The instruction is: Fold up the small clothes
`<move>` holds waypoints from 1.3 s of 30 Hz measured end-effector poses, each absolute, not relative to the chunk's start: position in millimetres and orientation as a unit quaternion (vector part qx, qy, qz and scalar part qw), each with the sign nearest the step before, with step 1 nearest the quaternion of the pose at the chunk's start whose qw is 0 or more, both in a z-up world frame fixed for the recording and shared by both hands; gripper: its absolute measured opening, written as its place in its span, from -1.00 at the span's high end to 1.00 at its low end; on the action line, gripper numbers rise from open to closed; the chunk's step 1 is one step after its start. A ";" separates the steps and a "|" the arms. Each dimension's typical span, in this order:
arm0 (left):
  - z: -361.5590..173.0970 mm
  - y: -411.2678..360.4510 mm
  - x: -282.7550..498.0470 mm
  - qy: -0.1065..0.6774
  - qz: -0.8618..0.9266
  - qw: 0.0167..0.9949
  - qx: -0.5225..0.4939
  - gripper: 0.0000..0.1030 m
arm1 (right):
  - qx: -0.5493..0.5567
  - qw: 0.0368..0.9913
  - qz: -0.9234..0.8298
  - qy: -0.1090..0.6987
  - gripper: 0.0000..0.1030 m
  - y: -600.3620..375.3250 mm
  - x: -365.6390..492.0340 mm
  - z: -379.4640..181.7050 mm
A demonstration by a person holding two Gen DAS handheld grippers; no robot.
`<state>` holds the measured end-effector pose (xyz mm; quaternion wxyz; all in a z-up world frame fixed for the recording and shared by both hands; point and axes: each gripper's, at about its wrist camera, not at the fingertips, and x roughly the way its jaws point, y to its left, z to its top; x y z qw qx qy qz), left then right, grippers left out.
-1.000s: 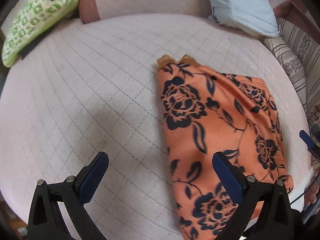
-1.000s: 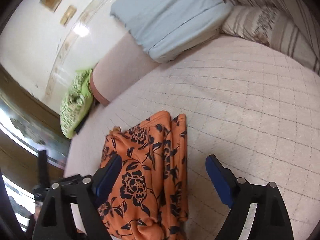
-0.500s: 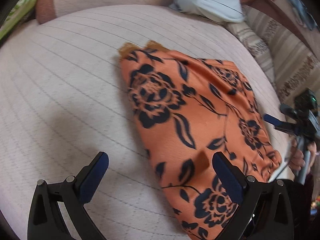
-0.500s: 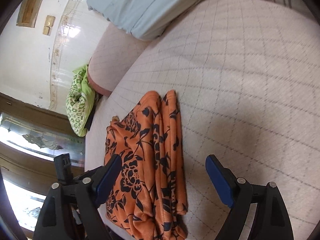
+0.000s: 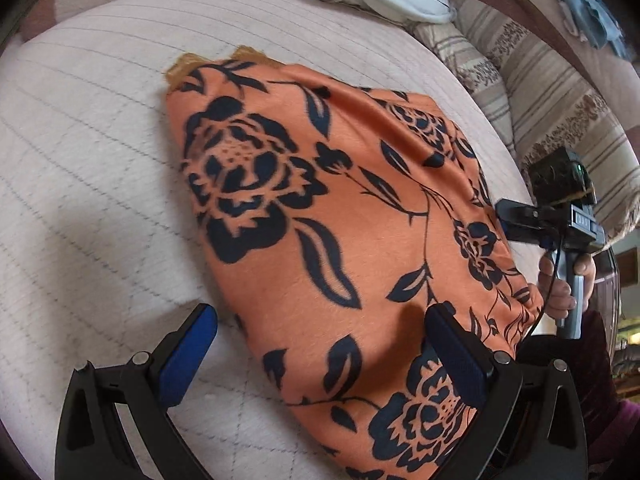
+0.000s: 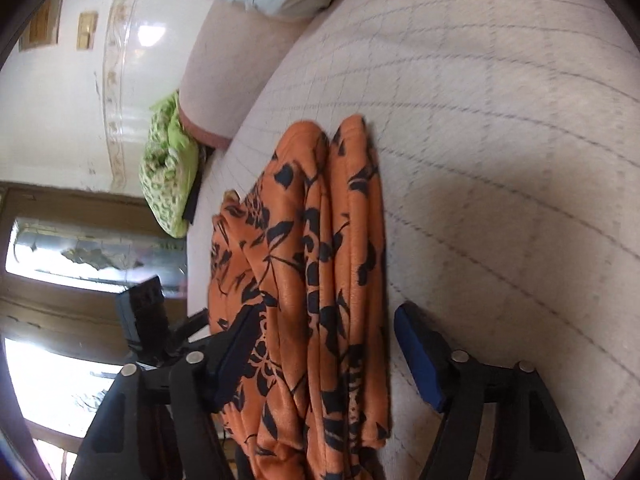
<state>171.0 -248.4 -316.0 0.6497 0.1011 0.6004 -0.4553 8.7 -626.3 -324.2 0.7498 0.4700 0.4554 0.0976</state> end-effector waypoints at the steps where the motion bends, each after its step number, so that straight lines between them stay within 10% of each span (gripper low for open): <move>1: -314.6 -250.9 167.8 0.597 -0.458 0.650 0.105 -1.00 | 0.467 0.750 0.101 0.457 -0.40 -622.6 11.6 -323.9; 13: -317.5 -258.2 162.9 0.584 -0.470 0.660 0.064 -0.98 | 0.420 0.769 0.119 0.467 -0.37 -579.9 45.3 -324.4; 18: -314.6 -249.4 162.0 0.578 -0.449 0.679 0.067 -0.69 | 0.400 0.774 0.117 0.477 0.06 -572.9 47.2 -325.1; 29: -292.9 -224.3 165.4 0.573 -0.411 0.708 0.036 0.08 | 0.404 0.779 0.127 0.462 0.20 -560.6 44.6 -311.6; 39: -263.2 -189.9 168.9 0.566 -0.373 0.734 0.038 0.14 | 0.400 0.778 0.176 0.451 0.21 -531.6 51.9 -291.7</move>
